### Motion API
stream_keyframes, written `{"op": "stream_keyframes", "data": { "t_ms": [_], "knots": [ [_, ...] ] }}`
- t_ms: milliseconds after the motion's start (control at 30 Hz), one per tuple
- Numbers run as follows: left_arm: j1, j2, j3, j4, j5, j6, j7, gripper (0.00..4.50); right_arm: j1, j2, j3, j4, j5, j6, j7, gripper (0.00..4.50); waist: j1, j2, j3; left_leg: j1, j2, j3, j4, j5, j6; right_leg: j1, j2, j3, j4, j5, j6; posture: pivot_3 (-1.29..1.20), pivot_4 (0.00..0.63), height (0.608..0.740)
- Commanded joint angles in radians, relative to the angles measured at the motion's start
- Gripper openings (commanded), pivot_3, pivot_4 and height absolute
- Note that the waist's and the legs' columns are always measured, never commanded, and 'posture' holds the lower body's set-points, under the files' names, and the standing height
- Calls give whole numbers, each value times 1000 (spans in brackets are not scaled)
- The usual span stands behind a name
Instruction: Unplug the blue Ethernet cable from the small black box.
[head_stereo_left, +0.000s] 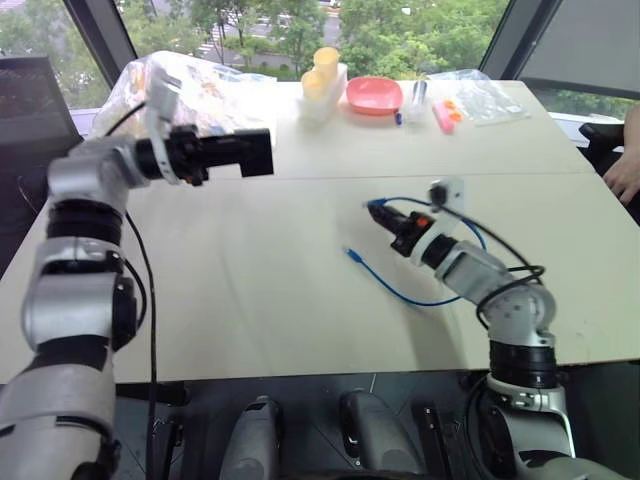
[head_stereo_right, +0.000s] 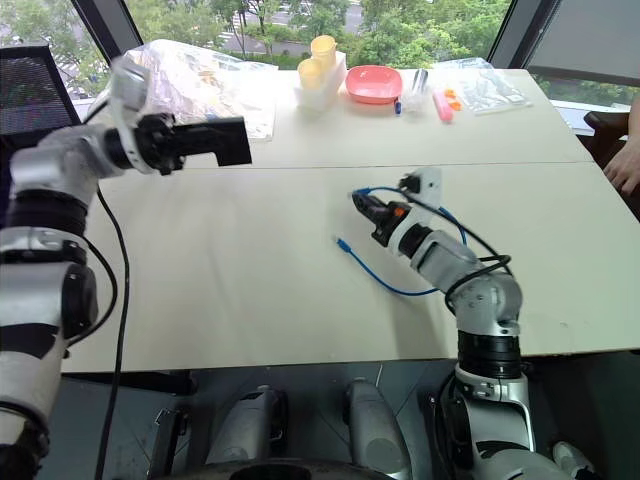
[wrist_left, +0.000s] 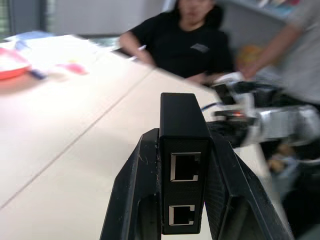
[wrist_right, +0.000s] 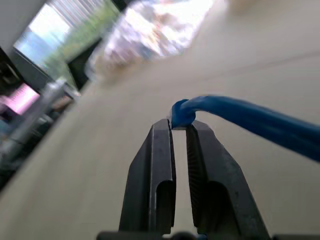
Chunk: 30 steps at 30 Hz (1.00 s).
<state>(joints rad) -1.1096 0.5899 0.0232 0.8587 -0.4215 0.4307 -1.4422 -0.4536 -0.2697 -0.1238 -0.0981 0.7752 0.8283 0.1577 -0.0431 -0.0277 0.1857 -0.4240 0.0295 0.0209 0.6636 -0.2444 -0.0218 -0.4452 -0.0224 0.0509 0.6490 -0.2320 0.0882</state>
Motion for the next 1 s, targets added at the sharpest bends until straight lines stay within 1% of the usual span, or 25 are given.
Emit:
{"op": "stream_keyframes", "data": {
  "t_ms": [33,67,100,133,233,267,367,433,567,767,833,867,1000],
  "knots": [
    [30,-37,22,-92,19,-64,79,506,-32,1,0,27,-89,-47,-32,1228,1,0,0,0,0,0,0,0,0,0,0,0,0,0,0,0,150,740],
    [46,-52,23,-110,25,-77,98,506,-37,-3,0,35,-108,-46,-38,1685,1,0,0,-1,0,0,0,0,0,0,0,0,-1,0,0,0,150,740],
    [61,-64,25,-123,30,-87,119,506,-40,-9,1,43,-131,-48,-45,2312,1,0,0,-1,0,0,0,0,0,0,-1,0,-1,0,0,0,150,740],
    [74,-78,27,-133,36,-104,145,506,-41,-16,2,49,-150,-45,-48,2727,1,0,0,-1,0,0,0,0,0,0,-1,0,-1,0,0,0,150,740],
    [106,-110,29,-154,55,-146,213,506,-40,-27,-3,44,-178,-20,-51,4305,2,0,0,-1,-1,0,0,0,0,0,-2,0,-1,0,0,0,150,740],
    [121,-130,28,-160,67,-165,258,506,-34,-39,-11,18,-156,44,-48,4468,2,0,0,-1,-1,0,0,0,0,0,-2,0,-1,0,0,0,150,740],
    [159,-183,30,-162,118,-254,407,506,23,-112,-17,-164,-41,233,16,4468,8,0,0,-1,-1,0,0,0,0,0,-3,0,0,0,0,0,150,740],
    [179,-205,32,-159,149,-315,480,506,69,-153,-35,-278,24,294,53,4468,10,0,0,-1,0,0,0,0,1,0,-3,0,-1,0,1,0,150,740],
    [234,-246,19,-204,169,-355,546,506,116,-191,-78,-372,74,322,79,4468,7,0,0,-1,-1,0,0,-1,1,1,-3,0,-1,0,1,0,150,740],
    [328,-305,4,-272,217,-352,696,506,121,-170,-107,-367,64,285,68,4468,4,0,0,2,-1,0,1,-1,1,3,-2,0,-1,0,1,0,150,740],
    [369,-322,-8,-298,227,-352,714,1536,119,-161,-99,-361,54,274,67,4500,4,0,0,2,-1,0,1,-1,1,3,-2,0,-1,0,1,0,150,740],
    [388,-330,-13,-310,230,-351,719,1821,119,-159,-91,-359,48,266,70,4500,4,0,0,2,-1,0,1,-1,1,3,-2,0,-1,0,1,0,150,740],
    [430,-352,-12,-341,228,-346,750,3580,113,-153,-70,-346,24,237,78,4500,6,-1,0,2,-1,0,1,-1,1,3,-3,0,-1,0,1,0,150,740]
  ]
}}
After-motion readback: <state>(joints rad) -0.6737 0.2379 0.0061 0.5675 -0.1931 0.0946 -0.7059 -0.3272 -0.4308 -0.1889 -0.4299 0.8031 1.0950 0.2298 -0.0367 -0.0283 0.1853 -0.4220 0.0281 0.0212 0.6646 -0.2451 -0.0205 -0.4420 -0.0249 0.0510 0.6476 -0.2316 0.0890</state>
